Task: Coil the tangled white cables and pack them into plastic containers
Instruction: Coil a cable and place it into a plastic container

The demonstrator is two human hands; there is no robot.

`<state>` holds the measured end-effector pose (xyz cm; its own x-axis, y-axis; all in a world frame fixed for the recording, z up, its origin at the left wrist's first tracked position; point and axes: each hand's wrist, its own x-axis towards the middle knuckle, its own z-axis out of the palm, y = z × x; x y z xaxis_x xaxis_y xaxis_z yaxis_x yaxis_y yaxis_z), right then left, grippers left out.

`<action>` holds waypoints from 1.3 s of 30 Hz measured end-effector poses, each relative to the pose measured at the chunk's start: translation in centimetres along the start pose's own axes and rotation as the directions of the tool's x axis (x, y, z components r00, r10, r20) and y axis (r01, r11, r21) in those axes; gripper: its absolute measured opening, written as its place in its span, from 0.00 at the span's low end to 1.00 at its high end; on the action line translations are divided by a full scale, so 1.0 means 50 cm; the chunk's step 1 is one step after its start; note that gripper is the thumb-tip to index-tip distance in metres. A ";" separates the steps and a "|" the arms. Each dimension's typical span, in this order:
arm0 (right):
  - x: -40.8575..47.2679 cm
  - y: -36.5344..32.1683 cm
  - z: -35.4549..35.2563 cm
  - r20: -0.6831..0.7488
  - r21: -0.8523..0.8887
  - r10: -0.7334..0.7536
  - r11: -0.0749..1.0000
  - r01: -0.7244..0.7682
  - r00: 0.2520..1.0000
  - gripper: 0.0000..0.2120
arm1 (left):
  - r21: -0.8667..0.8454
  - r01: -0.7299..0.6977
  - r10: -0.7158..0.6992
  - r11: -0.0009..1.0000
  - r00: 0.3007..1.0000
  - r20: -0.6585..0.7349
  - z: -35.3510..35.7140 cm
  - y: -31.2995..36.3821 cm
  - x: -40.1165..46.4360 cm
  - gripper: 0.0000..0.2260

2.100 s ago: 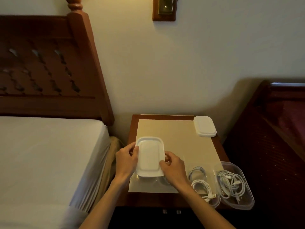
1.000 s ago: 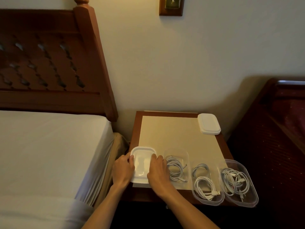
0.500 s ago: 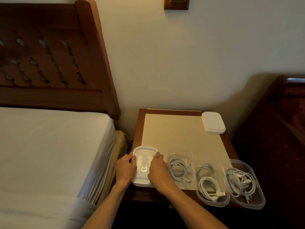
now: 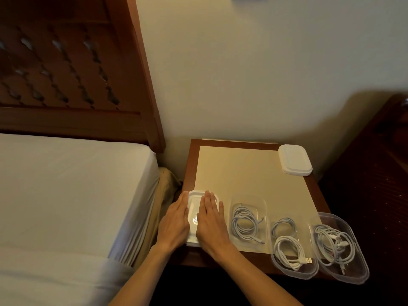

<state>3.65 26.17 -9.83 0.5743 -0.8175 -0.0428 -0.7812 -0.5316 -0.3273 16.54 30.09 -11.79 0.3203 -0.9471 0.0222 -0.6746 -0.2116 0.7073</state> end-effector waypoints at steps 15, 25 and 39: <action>-0.007 0.058 -0.100 -0.213 0.081 -0.064 0.993 0.083 0.975 0.26 | 0.266 0.007 -0.010 0.964 1.000 0.012 -0.005 0.053 -0.009 0.34; 0.126 0.410 -0.253 -0.401 0.094 0.388 0.918 -0.384 0.830 0.16 | 0.514 -0.087 0.049 0.853 0.995 0.086 0.043 0.096 0.054 0.34; 0.233 0.603 -0.234 -0.134 0.105 0.724 0.689 -0.717 0.676 0.43 | 0.550 -0.086 0.069 0.830 0.996 0.052 0.063 0.096 0.101 0.33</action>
<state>-16.10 -1.97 -9.15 -0.2101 -0.9677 -0.1391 -0.9245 0.2429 -0.2939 12.81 23.52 -10.48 0.2384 -0.9706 0.0340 -0.9538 -0.2274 0.1965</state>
